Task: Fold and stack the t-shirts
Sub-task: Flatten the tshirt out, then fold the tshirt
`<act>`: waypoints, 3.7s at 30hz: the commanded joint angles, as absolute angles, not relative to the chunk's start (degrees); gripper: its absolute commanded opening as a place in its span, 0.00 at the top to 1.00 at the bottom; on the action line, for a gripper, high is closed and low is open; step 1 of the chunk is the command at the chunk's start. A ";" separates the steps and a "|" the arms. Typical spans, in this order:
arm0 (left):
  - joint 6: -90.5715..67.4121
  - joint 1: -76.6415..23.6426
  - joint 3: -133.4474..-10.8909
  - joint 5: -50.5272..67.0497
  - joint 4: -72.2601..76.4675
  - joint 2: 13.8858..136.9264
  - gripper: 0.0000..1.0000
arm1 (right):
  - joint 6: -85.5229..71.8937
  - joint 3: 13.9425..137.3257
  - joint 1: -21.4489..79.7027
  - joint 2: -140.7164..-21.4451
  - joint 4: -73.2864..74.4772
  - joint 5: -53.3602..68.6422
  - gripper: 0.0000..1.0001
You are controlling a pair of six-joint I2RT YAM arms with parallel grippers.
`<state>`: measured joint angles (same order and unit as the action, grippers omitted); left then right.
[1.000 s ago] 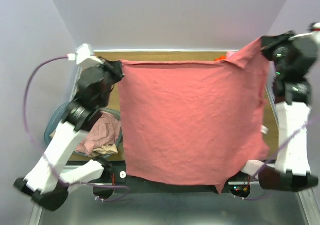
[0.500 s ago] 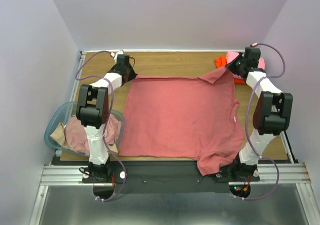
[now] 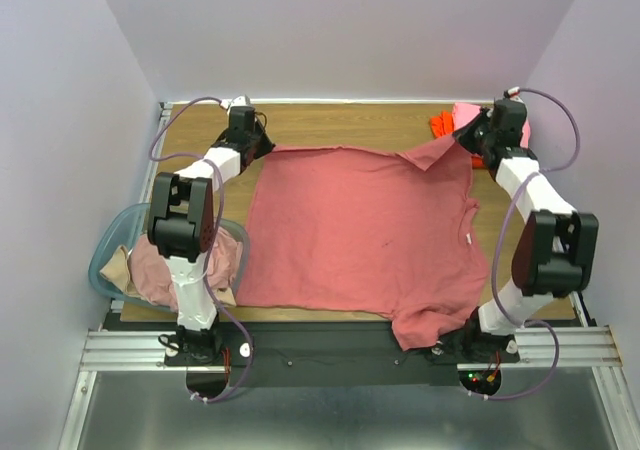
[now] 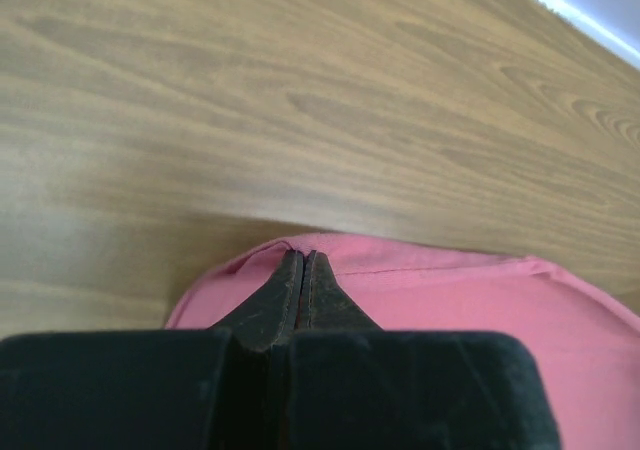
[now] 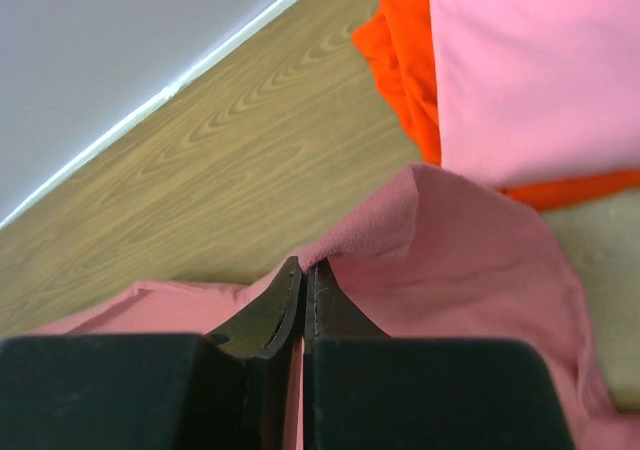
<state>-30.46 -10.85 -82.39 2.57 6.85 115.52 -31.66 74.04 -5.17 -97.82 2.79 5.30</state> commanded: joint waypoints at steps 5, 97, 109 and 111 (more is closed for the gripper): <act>-31.03 -10.63 -68.58 1.41 9.76 100.29 1.00 | -38.23 57.06 -4.92 -76.66 7.47 2.72 1.00; -37.62 -14.15 -61.35 -10.11 -3.60 105.82 0.21 | -36.30 55.98 -6.59 -91.14 23.02 -28.39 0.52; -38.14 -13.54 -61.26 -12.57 -6.15 102.40 0.21 | -30.68 59.85 -6.59 -83.94 24.43 -17.08 0.11; -38.06 -13.62 -61.35 -12.31 -5.80 102.22 0.21 | -28.49 59.68 -6.50 -83.41 22.87 -7.51 0.08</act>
